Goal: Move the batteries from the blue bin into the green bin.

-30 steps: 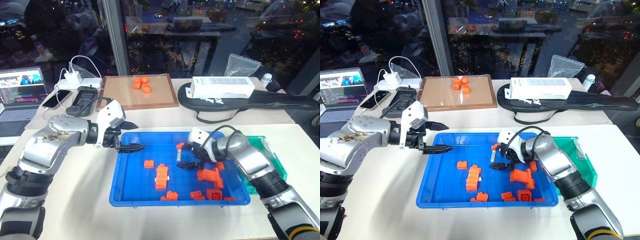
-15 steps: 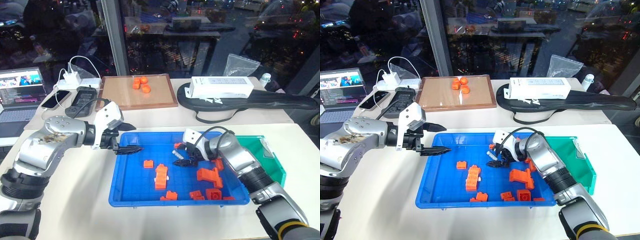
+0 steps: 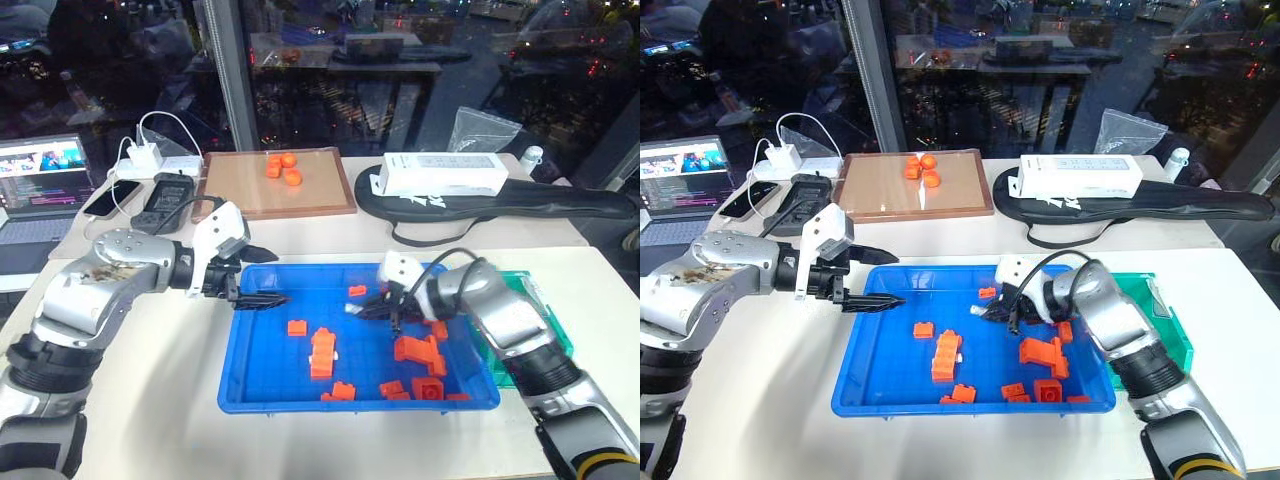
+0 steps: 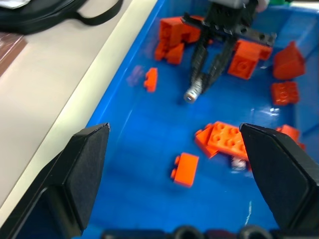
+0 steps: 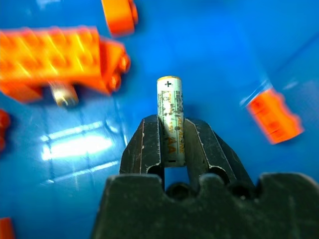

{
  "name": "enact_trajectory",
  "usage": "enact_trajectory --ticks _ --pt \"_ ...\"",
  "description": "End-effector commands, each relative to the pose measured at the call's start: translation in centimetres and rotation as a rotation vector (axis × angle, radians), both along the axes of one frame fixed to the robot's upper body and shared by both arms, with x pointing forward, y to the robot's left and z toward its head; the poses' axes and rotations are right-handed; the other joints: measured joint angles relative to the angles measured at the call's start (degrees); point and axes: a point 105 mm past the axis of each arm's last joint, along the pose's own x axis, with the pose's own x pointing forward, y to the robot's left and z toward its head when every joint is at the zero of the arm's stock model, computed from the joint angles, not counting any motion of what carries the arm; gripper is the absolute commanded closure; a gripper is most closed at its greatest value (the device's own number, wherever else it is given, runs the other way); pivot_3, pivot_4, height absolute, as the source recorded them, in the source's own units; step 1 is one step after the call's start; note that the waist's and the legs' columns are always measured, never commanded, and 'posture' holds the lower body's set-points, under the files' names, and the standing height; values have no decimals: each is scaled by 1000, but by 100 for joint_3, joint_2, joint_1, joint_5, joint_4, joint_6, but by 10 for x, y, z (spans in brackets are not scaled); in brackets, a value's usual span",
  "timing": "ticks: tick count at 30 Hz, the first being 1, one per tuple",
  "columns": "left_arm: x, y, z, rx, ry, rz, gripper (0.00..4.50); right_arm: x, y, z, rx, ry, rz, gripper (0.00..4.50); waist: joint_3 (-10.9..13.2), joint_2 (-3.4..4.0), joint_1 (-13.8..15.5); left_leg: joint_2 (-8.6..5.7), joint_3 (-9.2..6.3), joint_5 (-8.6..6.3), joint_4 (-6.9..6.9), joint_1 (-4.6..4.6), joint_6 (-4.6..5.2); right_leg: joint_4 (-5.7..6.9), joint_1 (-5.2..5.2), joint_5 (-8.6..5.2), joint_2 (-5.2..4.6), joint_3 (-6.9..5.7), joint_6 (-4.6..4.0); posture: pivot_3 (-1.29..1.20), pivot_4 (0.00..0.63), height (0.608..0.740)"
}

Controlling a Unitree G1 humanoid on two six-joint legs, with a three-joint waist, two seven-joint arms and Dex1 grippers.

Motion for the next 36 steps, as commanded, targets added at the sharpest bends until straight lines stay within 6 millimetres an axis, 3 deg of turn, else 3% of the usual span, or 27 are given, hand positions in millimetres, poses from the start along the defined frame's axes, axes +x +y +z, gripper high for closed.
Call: enact_trajectory --ticks 1,3,5,8,14,18,20,21,25,30,31,33,36 --pt "3 -15 20 -95 -35 -98 0 -5 -37 53 18 -107 -114 4227 0 0 44 0 2 0 0 1 0 -2 2 0 -1 0 0 0 150 740" --pt "3 -29 29 -179 -31 -166 0 -13 -79 71 -36 -133 -247 4227 -3 -6 102 -3 4 0 5 -6 0 -7 1 0 -8 -5 1 0 150 740" --pt "3 -37 34 -220 -23 -220 0 -24 -109 77 -104 -137 -347 4227 -3 -5 183 -5 1 0 4 -14 0 -13 3 -1 -11 -11 2 0 150 740" --pt "1 -44 36 -240 -11 -280 0 -34 -137 77 -150 -134 -473 4227 -5 -5 134 -4 2 -1 6 -21 1 -19 2 -2 -13 -13 4 0 150 740" --pt "-1 -53 41 -269 4 -353 0 -48 -162 64 -173 -100 -611 4227 -8 2 -27 -4 -6 0 -1 -3 1 -9 4 -3 0 8 5 0 150 740" --pt "0 -56 39 -239 14 -366 0 -45 -168 37 -107 -10 -741 4227 -6 -3 -59 -4 -9 0 2 5 1 -7 8 -7 4 16 15 0 150 740" --pt "5 -55 35 -207 -1 -340 0 -45 -172 30 -122 6 -767 3214 -8 2 -47 -7 -9 0 4 4 1 -7 8 -7 3 18 16 0 150 740" --pt "5 -54 33 -199 -1 -335 0 -44 -174 29 -135 4 -778 3049 -7 6 -43 -9 -7 0 4 4 1 -7 7 -7 1 20 15 0 150 740" --pt "2 -49 32 -194 4 -331 0 -39 -179 42 -165 -46 -781 1678 -8 7 -35 -11 -5 0 2 -1 1 -11 4 -5 -2 23 14 0 150 740" --pt "3 -37 25 -153 1 -265 0 -25 -142 74 -111 -153 -613 24 -4 7 -82 -6 -10 0 -7 8 2 -10 -1 -6 4 36 16 0 150 740" --pt "4 -34 23 -143 -1 -252 0 -24 -129 78 -92 -170 -551 24 -4 8 -83 -4 -11 0 -8 14 2 -10 2 -7 7 35 17 0 150 740" --pt "3 -28 19 -119 1 -228 0 -30 -79 75 -29 -155 -324 24 -5 8 -113 -2 -10 0 -14 16 2 -10 0 -11 9 38 24 0 150 740" --pt "0 -21 17 -104 2 -205 0 -44 -24 55 -6 -104 -65 24 -2 3 -108 2 -16 -1 -21 19 2 -10 1 -24 20 44 44 0 150 740"
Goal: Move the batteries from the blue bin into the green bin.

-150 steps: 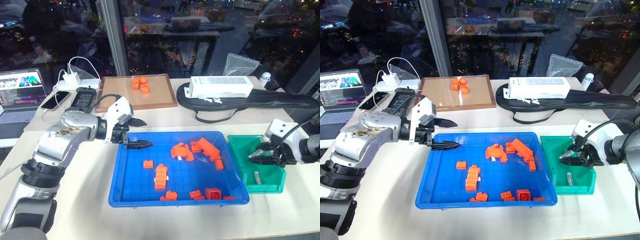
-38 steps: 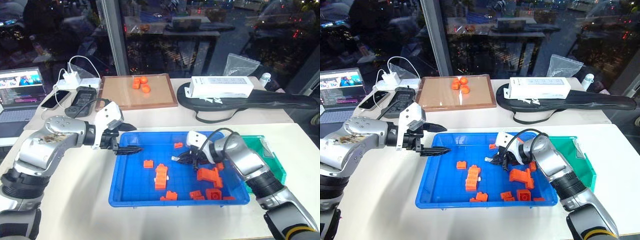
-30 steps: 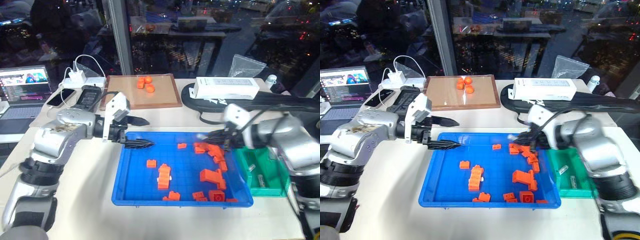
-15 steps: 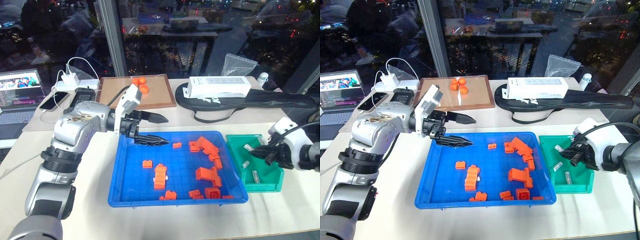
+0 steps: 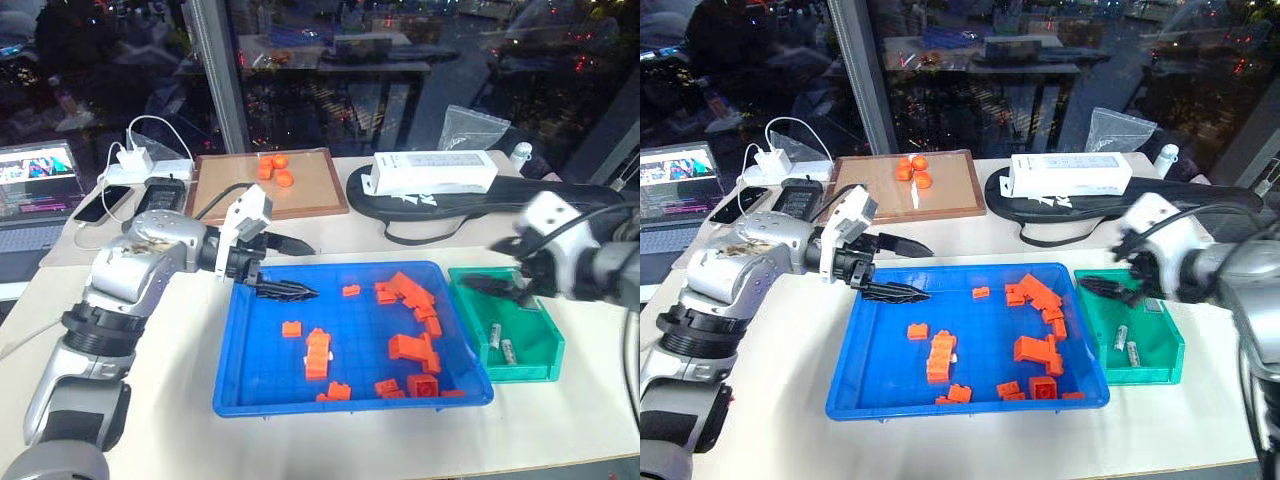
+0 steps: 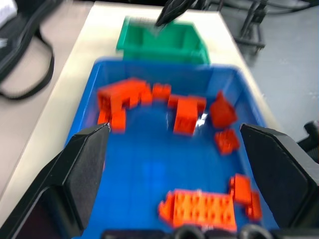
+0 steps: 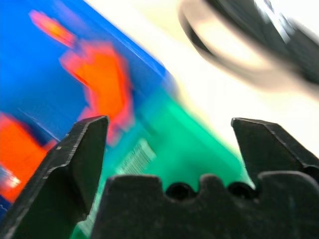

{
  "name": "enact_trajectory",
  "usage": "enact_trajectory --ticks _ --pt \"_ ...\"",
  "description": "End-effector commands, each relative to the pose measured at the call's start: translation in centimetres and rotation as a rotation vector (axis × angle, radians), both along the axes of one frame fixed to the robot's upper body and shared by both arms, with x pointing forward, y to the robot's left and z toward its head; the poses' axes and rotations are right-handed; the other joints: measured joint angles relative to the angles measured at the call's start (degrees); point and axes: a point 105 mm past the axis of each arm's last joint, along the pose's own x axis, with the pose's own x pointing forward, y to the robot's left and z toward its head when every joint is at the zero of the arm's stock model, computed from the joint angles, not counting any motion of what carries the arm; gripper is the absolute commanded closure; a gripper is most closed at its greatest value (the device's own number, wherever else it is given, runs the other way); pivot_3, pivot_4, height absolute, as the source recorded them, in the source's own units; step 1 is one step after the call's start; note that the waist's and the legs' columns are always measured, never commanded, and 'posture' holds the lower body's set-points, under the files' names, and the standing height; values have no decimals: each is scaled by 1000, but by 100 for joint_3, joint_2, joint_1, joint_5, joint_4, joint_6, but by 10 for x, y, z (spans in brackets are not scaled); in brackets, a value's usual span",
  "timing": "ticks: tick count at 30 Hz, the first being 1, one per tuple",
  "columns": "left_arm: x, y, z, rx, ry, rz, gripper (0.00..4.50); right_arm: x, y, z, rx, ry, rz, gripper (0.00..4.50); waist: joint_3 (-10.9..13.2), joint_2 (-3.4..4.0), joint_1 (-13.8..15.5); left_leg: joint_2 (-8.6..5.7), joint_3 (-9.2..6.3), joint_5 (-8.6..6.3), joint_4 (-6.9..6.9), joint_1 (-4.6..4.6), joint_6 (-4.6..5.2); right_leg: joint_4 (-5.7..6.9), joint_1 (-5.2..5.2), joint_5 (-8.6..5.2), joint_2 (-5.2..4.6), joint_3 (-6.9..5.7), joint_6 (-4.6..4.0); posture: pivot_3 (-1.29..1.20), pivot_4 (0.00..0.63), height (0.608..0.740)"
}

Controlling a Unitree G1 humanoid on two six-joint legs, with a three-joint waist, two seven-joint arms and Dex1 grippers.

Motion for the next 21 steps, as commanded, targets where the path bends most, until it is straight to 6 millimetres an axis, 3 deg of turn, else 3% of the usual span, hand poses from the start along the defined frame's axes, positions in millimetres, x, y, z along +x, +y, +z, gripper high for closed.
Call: enact_trajectory --ticks 1,4,12,21 --pt "-4 4 11 -1 -51 13 0 -20 52 -16 1 35 265 24 1 0 23 3 -1 0 2 -3 0 0 0 0 3 1 0 0 150 740" --pt "-5 8 12 5 -58 40 0 -19 78 -38 -26 61 370 24 1 -1 92 -5 4 0 10 -20 0 0 -6 4 -5 0 -8 0 150 740" --pt "-11 18 10 22 -62 98 0 -16 121 -64 54 163 493 24 1 -4 98 -11 14 0 32 -27 0 5 -1 16 -8 3 -25 0 150 740" --pt "-22 25 6 47 -43 121 0 -16 138 -90 79 275 511 24 0 -6 84 -4 13 0 28 -24 0 11 -3 18 -1 3 -31 0 150 740"
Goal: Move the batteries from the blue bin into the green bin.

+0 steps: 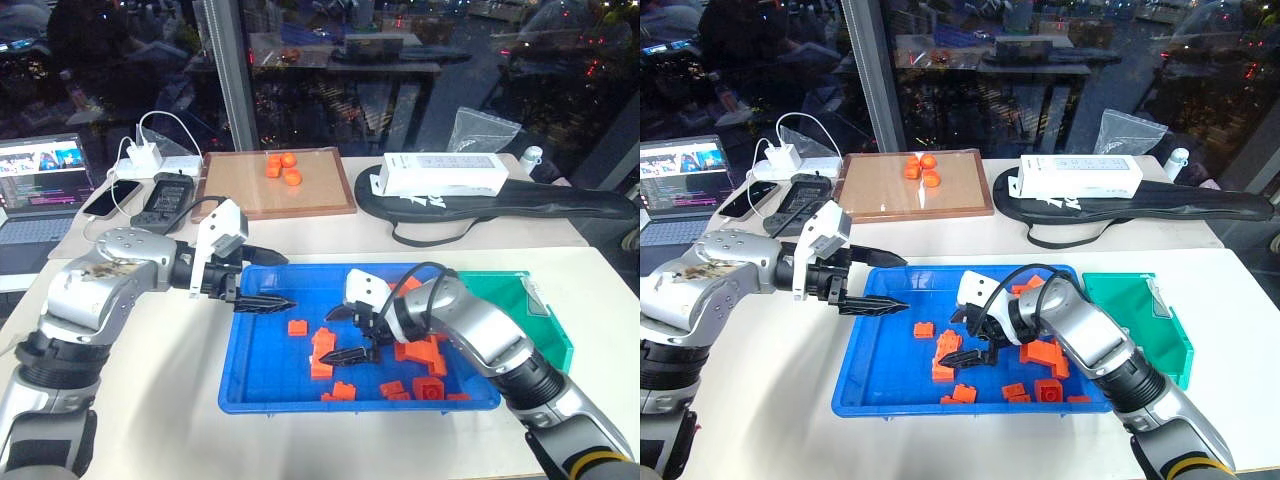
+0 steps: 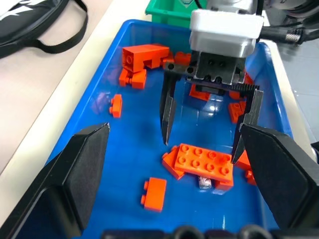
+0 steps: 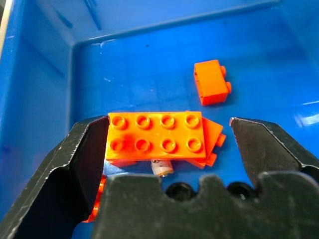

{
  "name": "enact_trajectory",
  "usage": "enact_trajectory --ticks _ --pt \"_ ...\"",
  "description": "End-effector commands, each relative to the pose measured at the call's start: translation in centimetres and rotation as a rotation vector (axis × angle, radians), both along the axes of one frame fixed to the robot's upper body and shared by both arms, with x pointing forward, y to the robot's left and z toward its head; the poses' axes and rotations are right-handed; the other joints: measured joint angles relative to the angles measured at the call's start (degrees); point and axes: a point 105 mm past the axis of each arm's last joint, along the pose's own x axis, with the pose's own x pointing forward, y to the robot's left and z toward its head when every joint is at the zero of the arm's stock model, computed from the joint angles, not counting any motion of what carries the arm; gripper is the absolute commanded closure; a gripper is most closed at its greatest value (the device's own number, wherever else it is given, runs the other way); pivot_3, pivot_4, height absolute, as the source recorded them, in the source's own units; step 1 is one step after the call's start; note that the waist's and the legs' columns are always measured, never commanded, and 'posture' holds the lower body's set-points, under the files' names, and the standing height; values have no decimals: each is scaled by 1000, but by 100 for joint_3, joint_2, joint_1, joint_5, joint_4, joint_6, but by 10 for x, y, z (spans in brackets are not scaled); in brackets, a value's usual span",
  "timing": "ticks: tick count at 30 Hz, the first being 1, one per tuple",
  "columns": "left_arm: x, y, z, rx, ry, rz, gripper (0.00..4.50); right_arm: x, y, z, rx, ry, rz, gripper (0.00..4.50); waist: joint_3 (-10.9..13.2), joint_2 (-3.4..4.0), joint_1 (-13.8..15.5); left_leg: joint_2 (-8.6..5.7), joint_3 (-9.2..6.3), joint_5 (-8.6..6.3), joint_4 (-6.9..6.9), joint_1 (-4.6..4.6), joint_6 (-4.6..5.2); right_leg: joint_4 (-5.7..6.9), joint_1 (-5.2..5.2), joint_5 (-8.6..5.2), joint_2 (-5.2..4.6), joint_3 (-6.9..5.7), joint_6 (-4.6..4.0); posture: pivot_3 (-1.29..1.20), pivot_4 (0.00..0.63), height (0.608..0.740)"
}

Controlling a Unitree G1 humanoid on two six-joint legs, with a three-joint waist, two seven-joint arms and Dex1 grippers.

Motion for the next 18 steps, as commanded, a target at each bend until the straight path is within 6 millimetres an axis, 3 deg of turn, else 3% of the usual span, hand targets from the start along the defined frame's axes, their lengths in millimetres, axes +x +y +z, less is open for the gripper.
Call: enact_trajectory --ticks 1,7,11,16,18 --pt "-6 2 9 6 -39 -7 0 -4 7 -2 -5 5 41 24 0 0 -5 0 0 0 0 2 0 0 1 0 0 0 0 0 150 740" --pt "-6 4 7 19 -38 -2 0 -6 8 -10 -18 41 41 24 0 0 -5 0 2 0 -1 2 0 0 1 0 0 0 -1 0 150 740" --pt "-5 3 7 22 -39 -4 0 -1 7 -9 -12 30 7 1012 0 0 -8 0 2 0 -3 4 0 0 1 0 0 0 -2 0 150 740" --pt "-4 1 7 19 -40 -13 0 7 -5 8 6 -11 -31 1126 0 0 2 0 3 0 -3 3 -1 0 1 0 -1 0 -2 0 150 740" --pt "-3 0 6 18 -40 -16 0 19 -23 18 -8 -55 -92 1126 0 0 10 -1 3 0 -3 2 0 -1 0 1 -1 0 -2 0 150 740"
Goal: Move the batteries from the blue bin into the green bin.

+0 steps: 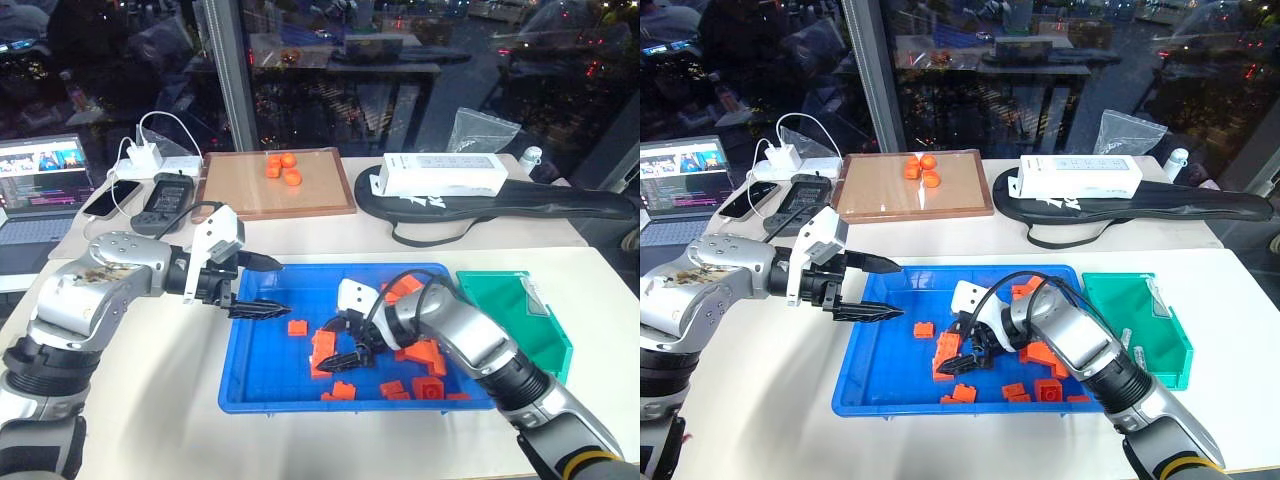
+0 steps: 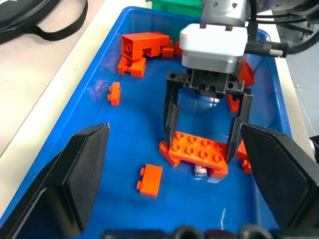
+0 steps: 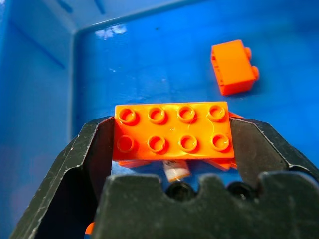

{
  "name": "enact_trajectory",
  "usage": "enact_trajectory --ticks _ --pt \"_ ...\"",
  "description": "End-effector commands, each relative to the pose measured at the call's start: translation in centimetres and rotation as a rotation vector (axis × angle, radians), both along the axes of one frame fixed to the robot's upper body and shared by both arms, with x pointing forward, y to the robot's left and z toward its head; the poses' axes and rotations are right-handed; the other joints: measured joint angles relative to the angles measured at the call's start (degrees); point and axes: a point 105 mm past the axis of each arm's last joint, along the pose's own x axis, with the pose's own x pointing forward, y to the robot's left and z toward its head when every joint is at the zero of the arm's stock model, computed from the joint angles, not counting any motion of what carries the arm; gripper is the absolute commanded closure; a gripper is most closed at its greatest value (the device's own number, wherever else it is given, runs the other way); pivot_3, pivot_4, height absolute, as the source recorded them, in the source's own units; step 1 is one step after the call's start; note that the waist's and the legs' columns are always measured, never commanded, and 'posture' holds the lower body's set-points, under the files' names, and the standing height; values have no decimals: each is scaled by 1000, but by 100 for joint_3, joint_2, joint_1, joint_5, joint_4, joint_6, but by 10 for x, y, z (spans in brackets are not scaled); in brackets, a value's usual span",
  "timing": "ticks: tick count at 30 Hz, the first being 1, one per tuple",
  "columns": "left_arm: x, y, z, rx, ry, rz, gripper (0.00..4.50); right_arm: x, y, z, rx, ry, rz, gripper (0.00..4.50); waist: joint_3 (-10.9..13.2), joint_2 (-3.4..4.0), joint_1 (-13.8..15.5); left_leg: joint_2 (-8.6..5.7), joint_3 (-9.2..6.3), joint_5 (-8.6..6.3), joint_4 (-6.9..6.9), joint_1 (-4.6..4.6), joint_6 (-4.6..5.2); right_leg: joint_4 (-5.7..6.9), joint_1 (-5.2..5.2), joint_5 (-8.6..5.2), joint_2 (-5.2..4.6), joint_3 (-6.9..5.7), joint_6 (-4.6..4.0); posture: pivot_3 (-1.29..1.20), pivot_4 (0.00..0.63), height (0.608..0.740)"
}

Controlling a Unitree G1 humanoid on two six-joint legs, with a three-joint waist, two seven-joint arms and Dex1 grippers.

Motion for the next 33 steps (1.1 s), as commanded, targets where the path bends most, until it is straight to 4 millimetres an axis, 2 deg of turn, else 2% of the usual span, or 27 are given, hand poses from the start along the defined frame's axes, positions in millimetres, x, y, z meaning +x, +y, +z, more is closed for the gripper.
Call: enact_trajectory --ticks 1,3,5,9,10,12,15,20,22,24,29,33 --pt "1 -3 10 -1 -50 -22 0 20 -26 30 9 -105 -89 1126 0 0 6 -1 0 0 0 -1 0 0 0 0 -1 0 0 0 150 740" --pt "1 -4 9 -4 -50 -26 0 32 -44 32 -15 -133 -166 1126 0 0 4 -1 2 0 0 1 0 -1 0 0 -1 0 0 0 150 740" --pt "2 -6 9 -6 -50 -33 0 46 -71 28 -71 -161 -256 1126 0 0 2 -1 1 0 -1 2 0 -2 1 0 -1 0 0 0 150 740" --pt "4 -7 9 -8 -56 -38 0 59 -99 22 -128 -199 -350 1126 0 -2 -10 -2 3 0 -2 1 0 -5 0 0 -2 1 0 0 150 740" --pt "4 -7 9 -8 -57 -40 0 61 -104 21 -140 -210 -365 109 0 -2 -13 -2 3 0 -5 2 0 -6 0 0 -1 2 0 0 150 740" --pt "5 -8 9 -7 -58 -44 0 62 -107 22 -136 -219 -376 17 0 -1 -26 -2 3 0 -9 2 0 -6 -2 0 0 4 0 0 150 740" --pt "5 -8 9 -7 -59 -49 0 57 -97 33 -84 -224 -353 17 1 -1 -32 -1 2 0 -14 2 0 -5 -3 -1 2 6 -1 0 150 740" --pt "4 -9 9 -6 -57 -53 0 33 -56 44 -10 -216 -193 17 0 -1 -32 1 1 0 -13 2 0 -5 -3 -1 3 6 0 0 150 740" --pt "4 -9 9 -5 -56 -54 0 20 -33 42 25 -188 -117 17 0 -1 -29 3 0 0 -13 2 0 -4 -3 -1 6 6 0 0 150 740" --pt "4 -9 9 -4 -54 -55 0 8 -19 33 26 -154 -54 17 0 -1 -25 2 0 0 -12 3 0 -4 -1 -1 6 6 0 0 150 740" --pt "4 -8 9 0 -53 -53 0 -5 -10 12 -34 -113 27 17 1 -1 15 -2 2 0 -6 0 0 -5 -1 -1 0 4 0 0 150 740" --pt "2 -7 8 5 -51 -51 0 -11 -15 -8 -147 -69 85 17 0 -2 11 -1 4 0 -4 1 0 -5 -1 -1 -1 4 0 0 150 740"
